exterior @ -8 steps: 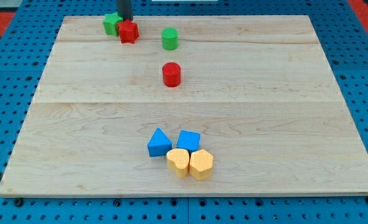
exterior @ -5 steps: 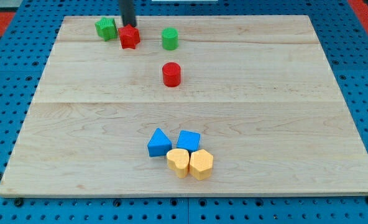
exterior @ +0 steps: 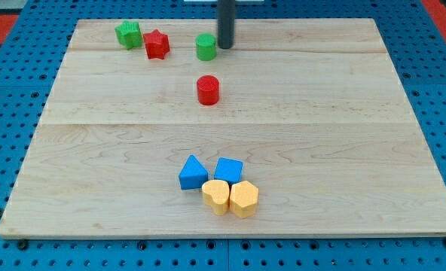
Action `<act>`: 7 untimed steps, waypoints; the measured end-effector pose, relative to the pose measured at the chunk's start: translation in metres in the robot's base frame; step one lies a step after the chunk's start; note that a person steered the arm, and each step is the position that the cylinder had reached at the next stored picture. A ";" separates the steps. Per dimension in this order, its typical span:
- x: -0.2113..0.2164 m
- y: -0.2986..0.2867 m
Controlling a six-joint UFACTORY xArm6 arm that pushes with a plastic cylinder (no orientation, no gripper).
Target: Move green circle and red circle near red star
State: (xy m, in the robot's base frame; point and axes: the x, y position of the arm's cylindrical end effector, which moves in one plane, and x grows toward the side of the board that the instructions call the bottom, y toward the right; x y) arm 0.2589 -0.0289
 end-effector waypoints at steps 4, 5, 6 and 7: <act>0.103 0.070; 0.126 0.039; 0.138 0.005; 0.090 -0.084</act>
State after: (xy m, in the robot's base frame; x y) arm 0.3485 -0.1128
